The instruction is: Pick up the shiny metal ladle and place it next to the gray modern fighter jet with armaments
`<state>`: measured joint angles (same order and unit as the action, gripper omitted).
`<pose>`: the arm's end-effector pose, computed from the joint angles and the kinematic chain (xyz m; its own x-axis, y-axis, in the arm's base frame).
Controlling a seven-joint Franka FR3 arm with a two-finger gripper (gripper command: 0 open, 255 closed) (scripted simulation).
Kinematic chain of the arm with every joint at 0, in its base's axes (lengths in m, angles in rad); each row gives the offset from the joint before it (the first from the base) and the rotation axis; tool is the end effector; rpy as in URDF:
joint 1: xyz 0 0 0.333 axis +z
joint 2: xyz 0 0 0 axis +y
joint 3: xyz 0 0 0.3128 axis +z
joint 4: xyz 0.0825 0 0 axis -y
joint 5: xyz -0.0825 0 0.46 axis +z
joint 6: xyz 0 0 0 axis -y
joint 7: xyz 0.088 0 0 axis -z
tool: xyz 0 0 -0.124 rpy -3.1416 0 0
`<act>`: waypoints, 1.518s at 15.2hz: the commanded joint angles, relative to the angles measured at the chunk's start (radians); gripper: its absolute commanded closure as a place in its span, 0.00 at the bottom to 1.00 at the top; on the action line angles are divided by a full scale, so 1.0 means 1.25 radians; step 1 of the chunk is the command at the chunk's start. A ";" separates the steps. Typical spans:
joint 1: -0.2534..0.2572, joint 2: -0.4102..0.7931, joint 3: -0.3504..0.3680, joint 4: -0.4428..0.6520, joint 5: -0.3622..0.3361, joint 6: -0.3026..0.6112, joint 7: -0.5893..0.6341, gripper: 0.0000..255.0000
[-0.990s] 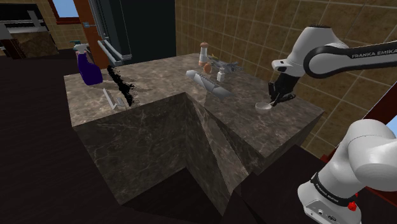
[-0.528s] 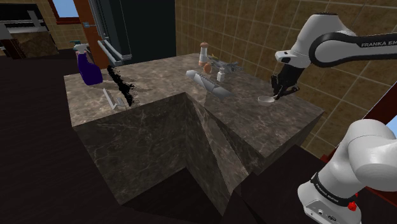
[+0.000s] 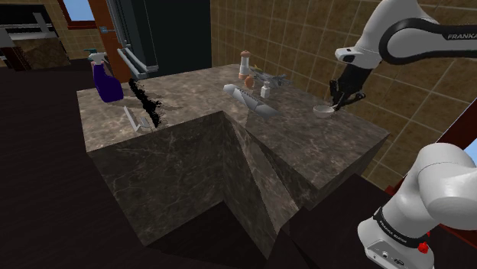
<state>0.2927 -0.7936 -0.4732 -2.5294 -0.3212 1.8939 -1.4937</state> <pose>0.4145 -0.0991 0.4712 0.0587 0.9979 0.0257 0.9920 -0.0612 0.1103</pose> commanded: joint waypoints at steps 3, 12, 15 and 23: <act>0.026 0.094 -0.051 0.078 0.007 0.025 -0.040 1.00; 0.128 0.399 -0.239 0.332 0.123 0.082 -0.210 1.00; 0.157 0.526 -0.310 0.433 0.217 0.081 -0.297 1.00; 0.011 0.923 -0.345 0.779 0.554 -0.032 -0.530 1.00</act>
<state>0.3470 0.2986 -0.9146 -1.6141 0.3186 1.8756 -2.1268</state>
